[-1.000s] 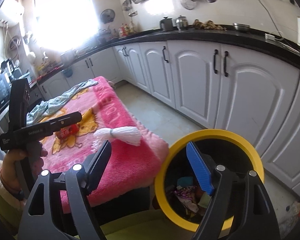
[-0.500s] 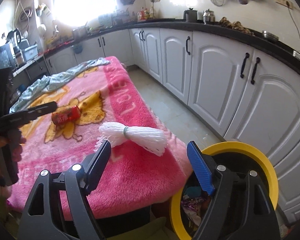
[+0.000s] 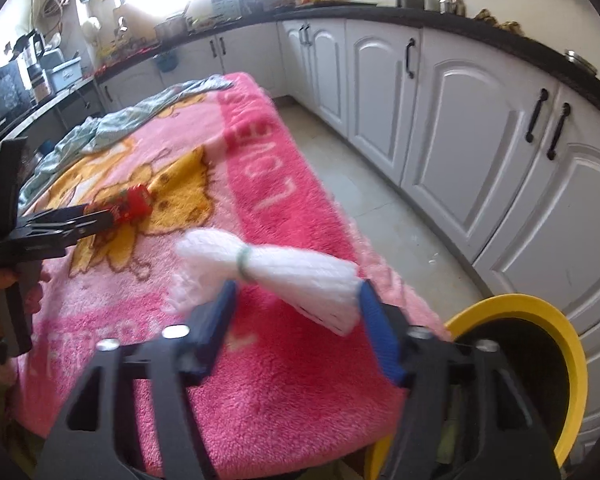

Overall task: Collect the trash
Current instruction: 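Grasp the red candy tube with the left tool while the right tool grasps the white mesh bag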

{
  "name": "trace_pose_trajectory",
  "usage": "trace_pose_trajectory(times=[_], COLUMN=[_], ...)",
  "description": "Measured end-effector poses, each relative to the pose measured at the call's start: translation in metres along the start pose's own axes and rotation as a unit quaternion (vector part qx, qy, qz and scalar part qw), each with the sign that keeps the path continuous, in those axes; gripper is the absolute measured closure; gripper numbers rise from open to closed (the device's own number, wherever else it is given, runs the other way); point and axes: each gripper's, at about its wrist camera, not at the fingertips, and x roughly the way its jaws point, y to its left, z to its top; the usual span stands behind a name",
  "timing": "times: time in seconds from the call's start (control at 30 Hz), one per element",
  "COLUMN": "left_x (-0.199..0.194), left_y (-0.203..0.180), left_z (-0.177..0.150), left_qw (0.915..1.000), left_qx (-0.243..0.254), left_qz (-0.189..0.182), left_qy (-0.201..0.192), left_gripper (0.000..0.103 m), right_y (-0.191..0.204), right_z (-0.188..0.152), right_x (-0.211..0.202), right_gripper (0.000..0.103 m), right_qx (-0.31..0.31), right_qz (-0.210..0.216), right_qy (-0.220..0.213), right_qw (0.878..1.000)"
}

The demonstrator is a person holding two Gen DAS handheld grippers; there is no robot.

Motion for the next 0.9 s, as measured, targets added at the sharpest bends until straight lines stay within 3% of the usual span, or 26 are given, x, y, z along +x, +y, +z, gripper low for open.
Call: trace_pose_trajectory(times=[0.07,0.13,0.27,0.47,0.77,0.9], left_x=[0.002,0.003,0.007,0.000,-0.028,-0.042], left_y=[0.000,-0.001,-0.005,-0.009,-0.030,-0.053], left_z=[0.001,0.004,0.003,-0.005,-0.008,-0.002], left_qw=[1.0000,0.9998,0.9990,0.9985,0.9968,0.9947], left_qx=[0.005,0.018,0.041,0.047,0.027,0.040], left_qz=[0.000,-0.004,-0.006,-0.023,-0.075,-0.093], left_qy=[0.002,0.003,0.016,0.017,-0.008,-0.020], left_gripper=[0.018,0.025,0.051,0.077,0.081,0.082], right_y=[0.003,0.007,0.017,0.025,0.027,0.017], right_z=[-0.001,-0.003,-0.008,-0.012,-0.010,-0.014], right_x=[0.003,0.004,0.001,-0.013,-0.058,-0.081], right_gripper=[0.081,0.096,0.098,0.099,0.099,0.099], right_qx=[-0.005,-0.012,-0.019,-0.008,0.006,0.020], right_qz=[0.007,0.009,0.027,0.053,0.058,0.050], right_qy=[0.007,0.013,0.018,0.007,-0.039,-0.058], right_qw=[1.000,1.000,0.999,0.999,0.998,0.997])
